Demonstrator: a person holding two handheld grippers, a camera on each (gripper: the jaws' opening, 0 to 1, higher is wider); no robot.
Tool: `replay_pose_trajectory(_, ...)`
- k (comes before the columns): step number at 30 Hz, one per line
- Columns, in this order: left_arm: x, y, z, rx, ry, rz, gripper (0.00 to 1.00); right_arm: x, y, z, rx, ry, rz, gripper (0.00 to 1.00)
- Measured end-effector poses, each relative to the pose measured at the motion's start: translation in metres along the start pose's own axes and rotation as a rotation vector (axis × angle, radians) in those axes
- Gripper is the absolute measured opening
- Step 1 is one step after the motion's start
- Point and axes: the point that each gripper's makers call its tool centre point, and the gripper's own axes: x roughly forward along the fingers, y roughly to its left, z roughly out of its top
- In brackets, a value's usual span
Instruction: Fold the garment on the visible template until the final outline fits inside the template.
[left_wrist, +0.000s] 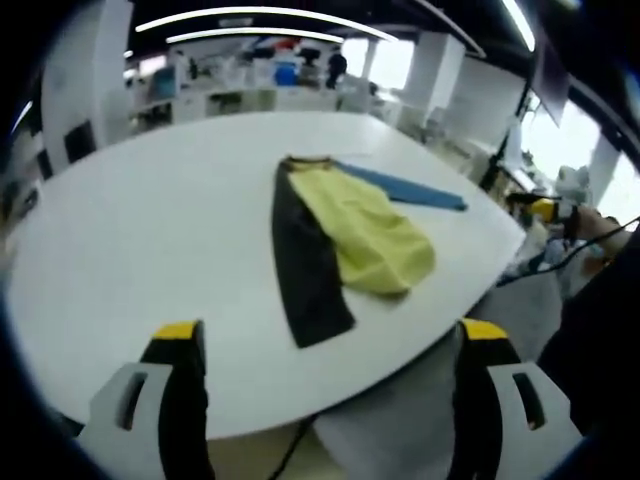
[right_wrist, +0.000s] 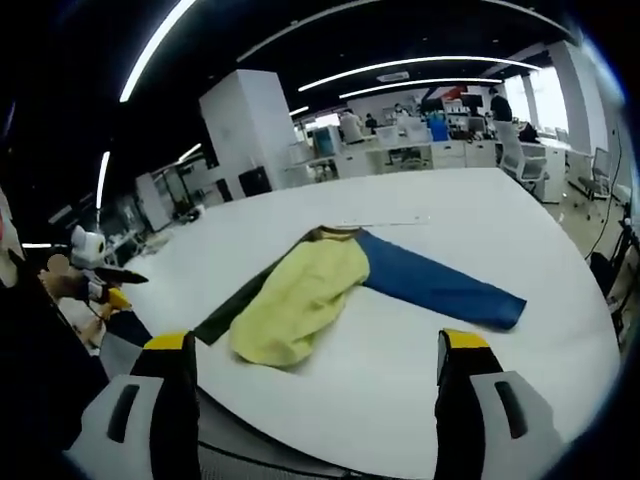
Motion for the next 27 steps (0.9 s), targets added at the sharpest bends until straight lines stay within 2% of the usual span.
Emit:
replay_pose_trajectory(17, 0.012, -0.003, -0.002, 0.014, 0.010, -0.011, 0.99, -0.001, -0.002, 0.000, 0.007, 0.003, -0.011, 1.00)
replay_pose_trajectory(27, 0.035, 0.002, -0.017, -0.012, 0.028, -0.046, 0.94, -0.006, -0.004, -0.005, 0.014, 0.015, -0.024, 1.00)
